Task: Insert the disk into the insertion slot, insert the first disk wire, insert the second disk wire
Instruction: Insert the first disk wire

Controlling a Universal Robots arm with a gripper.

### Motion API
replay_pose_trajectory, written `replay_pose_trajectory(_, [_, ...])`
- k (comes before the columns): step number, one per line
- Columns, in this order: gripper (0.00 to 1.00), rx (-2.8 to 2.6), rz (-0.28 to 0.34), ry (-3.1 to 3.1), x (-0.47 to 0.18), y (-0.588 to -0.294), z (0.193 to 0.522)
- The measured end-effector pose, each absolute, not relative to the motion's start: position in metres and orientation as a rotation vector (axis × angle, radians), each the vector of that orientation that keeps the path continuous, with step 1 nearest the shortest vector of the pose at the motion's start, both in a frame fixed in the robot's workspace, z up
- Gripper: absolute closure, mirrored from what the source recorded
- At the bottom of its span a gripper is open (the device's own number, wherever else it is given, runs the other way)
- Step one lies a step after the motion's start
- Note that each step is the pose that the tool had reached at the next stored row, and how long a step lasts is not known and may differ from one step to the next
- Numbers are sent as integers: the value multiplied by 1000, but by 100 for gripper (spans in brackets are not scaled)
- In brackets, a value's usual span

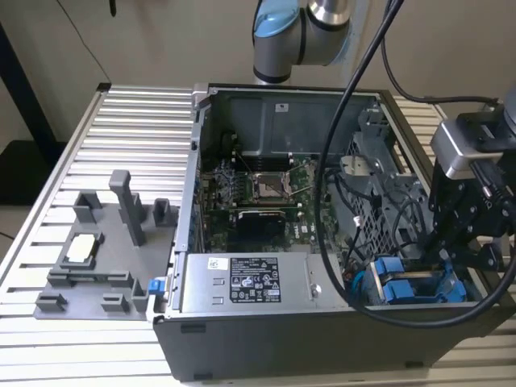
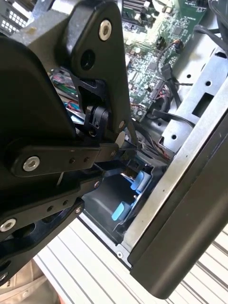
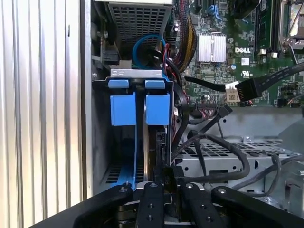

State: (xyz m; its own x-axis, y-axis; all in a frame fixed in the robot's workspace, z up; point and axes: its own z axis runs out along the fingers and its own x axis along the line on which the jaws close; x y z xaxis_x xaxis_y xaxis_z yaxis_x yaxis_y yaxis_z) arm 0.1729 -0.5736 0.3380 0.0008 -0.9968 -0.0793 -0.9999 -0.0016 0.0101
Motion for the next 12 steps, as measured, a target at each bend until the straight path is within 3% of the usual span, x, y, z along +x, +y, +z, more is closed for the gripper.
replay_pose_trajectory(11, [80, -2185, 99, 2186, 173, -574, 329])
replay_pose_trajectory(12, [73, -2185, 99, 2186, 173, -574, 329])
